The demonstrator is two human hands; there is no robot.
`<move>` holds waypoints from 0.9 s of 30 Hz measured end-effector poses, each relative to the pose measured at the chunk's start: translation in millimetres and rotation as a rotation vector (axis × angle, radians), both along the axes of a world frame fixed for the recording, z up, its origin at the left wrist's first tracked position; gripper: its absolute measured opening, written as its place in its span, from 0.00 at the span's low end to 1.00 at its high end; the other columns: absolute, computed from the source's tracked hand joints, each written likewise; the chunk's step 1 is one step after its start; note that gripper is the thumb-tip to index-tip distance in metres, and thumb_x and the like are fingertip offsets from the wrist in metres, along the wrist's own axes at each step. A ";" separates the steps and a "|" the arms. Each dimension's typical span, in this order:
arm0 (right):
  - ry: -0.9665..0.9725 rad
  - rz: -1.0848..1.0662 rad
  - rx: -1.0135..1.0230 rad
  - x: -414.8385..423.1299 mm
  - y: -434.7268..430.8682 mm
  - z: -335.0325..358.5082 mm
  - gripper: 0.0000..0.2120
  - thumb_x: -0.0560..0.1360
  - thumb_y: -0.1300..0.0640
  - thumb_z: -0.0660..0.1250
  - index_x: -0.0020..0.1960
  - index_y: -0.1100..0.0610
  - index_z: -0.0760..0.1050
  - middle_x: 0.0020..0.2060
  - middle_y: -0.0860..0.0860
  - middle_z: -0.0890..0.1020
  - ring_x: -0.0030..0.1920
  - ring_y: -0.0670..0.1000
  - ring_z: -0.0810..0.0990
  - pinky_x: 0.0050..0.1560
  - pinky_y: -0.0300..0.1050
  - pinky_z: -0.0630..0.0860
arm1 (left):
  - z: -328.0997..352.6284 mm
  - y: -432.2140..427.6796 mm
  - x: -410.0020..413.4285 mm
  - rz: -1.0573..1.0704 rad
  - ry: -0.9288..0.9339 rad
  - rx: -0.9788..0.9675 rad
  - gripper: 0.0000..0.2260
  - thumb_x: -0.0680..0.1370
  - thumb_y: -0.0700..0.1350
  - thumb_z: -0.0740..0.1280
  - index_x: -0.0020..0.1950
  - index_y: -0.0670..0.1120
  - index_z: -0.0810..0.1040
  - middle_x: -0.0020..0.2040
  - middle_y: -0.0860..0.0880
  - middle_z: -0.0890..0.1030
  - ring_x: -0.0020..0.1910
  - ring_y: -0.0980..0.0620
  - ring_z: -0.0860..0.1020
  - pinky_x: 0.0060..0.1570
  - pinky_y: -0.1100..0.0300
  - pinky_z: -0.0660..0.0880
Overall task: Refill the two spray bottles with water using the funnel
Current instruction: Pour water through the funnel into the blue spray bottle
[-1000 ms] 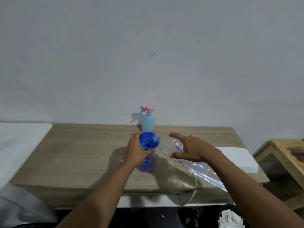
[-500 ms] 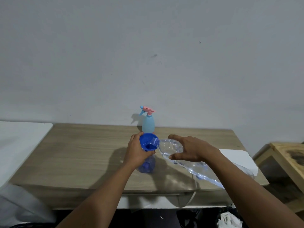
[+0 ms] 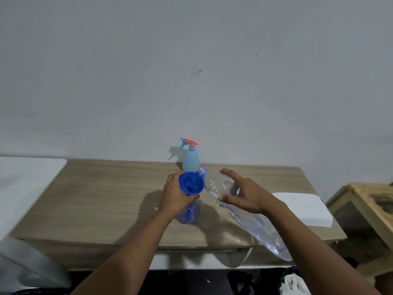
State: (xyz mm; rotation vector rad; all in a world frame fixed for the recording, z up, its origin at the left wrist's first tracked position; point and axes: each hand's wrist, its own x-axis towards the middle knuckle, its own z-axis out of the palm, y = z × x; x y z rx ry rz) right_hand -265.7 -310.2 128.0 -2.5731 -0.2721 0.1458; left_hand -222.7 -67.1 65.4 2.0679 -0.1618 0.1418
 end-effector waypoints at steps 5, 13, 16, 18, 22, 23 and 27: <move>-0.180 -0.156 0.217 -4.9 -8.4 -4.1 0.37 0.72 0.38 0.72 0.75 0.38 0.58 0.42 0.48 0.81 0.39 0.43 0.82 0.45 0.42 0.80 | -2.0 -0.1 0.4 0.009 0.011 0.003 0.35 0.60 0.46 0.83 0.64 0.50 0.74 0.58 0.55 0.73 0.57 0.56 0.73 0.50 0.67 0.68; -0.341 -0.379 0.457 -10.7 -9.8 -22.6 0.36 0.73 0.44 0.72 0.72 0.43 0.53 0.54 0.51 0.80 0.52 0.49 0.82 0.51 0.45 0.79 | -4.1 -1.8 0.3 0.011 0.015 0.016 0.37 0.61 0.46 0.83 0.66 0.48 0.72 0.60 0.54 0.72 0.58 0.54 0.73 0.54 0.62 0.70; -0.327 -0.421 0.470 -9.3 -4.3 -35.8 0.38 0.72 0.43 0.73 0.71 0.44 0.52 0.58 0.53 0.80 0.56 0.51 0.80 0.53 0.43 0.75 | -3.9 -2.4 0.7 0.010 0.015 0.011 0.37 0.61 0.46 0.83 0.66 0.48 0.72 0.60 0.53 0.73 0.58 0.53 0.73 0.55 0.62 0.70; -0.322 -0.425 0.494 -9.8 -0.1 -41.8 0.37 0.72 0.45 0.74 0.70 0.41 0.52 0.61 0.54 0.78 0.59 0.50 0.79 0.54 0.40 0.74 | -1.8 -2.1 0.3 0.008 0.016 0.014 0.37 0.61 0.46 0.83 0.66 0.48 0.73 0.60 0.53 0.73 0.58 0.54 0.73 0.54 0.62 0.70; -0.320 -0.460 0.573 -15.1 3.8 -51.8 0.38 0.72 0.46 0.75 0.70 0.37 0.52 0.64 0.53 0.77 0.62 0.50 0.78 0.61 0.50 0.77 | -4.3 0.0 -0.1 0.012 0.016 0.010 0.36 0.61 0.46 0.83 0.66 0.49 0.72 0.59 0.54 0.72 0.56 0.56 0.73 0.53 0.62 0.70; -0.324 -0.476 0.595 -16.5 3.6 -54.1 0.39 0.71 0.45 0.75 0.71 0.38 0.52 0.64 0.53 0.77 0.63 0.50 0.78 0.63 0.53 0.77 | -3.6 -0.2 -0.2 0.016 0.013 0.005 0.36 0.61 0.46 0.83 0.66 0.49 0.72 0.59 0.54 0.72 0.56 0.56 0.73 0.53 0.62 0.70; -0.331 -0.505 0.630 -19.6 0.3 -57.0 0.46 0.71 0.45 0.76 0.77 0.41 0.49 0.65 0.51 0.76 0.62 0.50 0.78 0.62 0.54 0.77 | -2.3 -2.7 -0.6 0.004 0.007 0.001 0.34 0.62 0.45 0.83 0.63 0.50 0.72 0.58 0.54 0.72 0.56 0.55 0.73 0.52 0.63 0.70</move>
